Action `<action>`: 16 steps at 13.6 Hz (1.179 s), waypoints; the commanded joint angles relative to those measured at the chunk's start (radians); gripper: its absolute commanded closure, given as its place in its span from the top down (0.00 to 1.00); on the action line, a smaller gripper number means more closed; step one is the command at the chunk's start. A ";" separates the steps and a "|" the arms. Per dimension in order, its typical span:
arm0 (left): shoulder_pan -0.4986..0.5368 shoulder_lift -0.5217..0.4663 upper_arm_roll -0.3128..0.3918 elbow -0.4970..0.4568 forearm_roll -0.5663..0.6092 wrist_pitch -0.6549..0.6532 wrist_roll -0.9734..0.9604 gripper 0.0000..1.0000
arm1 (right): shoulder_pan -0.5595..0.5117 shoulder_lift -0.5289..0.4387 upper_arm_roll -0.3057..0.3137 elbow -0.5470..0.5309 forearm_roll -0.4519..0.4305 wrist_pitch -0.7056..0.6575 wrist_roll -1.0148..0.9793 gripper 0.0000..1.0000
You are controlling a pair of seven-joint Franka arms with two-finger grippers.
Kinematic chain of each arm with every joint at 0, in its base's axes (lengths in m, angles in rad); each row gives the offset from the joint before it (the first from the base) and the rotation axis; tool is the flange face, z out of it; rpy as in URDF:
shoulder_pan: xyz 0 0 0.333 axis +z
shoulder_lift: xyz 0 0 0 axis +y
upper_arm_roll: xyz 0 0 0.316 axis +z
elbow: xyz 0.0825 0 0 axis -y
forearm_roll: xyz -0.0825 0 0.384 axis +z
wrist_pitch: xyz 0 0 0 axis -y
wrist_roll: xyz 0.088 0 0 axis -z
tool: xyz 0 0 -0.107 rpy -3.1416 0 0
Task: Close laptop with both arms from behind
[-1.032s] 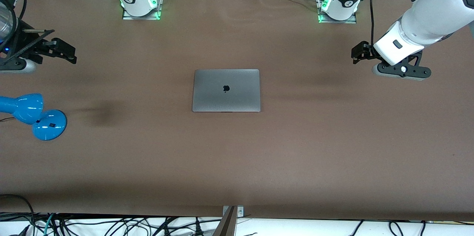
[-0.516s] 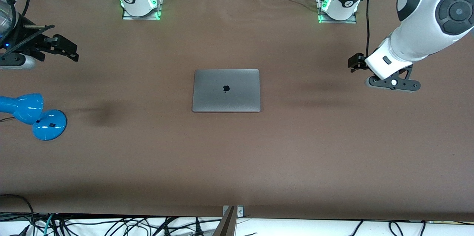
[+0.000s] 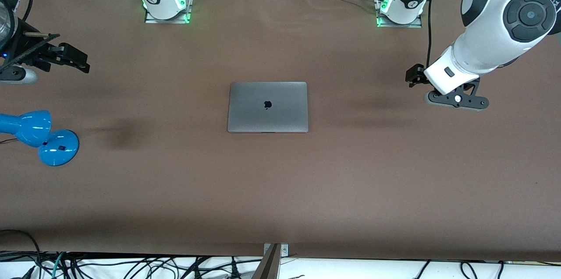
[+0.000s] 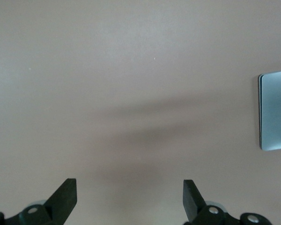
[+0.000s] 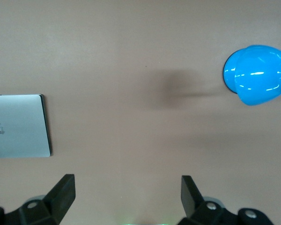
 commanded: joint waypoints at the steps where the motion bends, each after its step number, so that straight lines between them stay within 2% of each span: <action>1: 0.008 -0.137 0.003 -0.212 -0.006 0.109 0.024 1.00 | -0.019 -0.026 0.014 -0.059 0.016 0.014 0.017 1.00; 2: 0.013 -0.152 0.004 -0.240 -0.015 0.122 0.045 1.00 | -0.021 -0.026 0.014 -0.062 0.016 0.015 0.017 1.00; 6: 0.009 -0.148 0.009 -0.229 -0.018 0.111 0.053 1.00 | -0.029 -0.025 0.014 -0.076 0.016 0.020 0.020 1.00; 11: 0.001 -0.122 0.015 -0.148 -0.008 0.076 0.047 1.00 | -0.033 -0.023 0.014 -0.075 0.015 0.020 0.018 1.00; 14: 0.016 -0.076 0.029 -0.061 -0.006 -0.005 0.050 1.00 | -0.032 -0.019 0.014 -0.075 0.015 0.020 0.018 1.00; 16: 0.027 -0.059 0.032 -0.037 -0.006 -0.022 0.069 1.00 | -0.032 -0.019 0.014 -0.075 0.015 0.018 0.020 1.00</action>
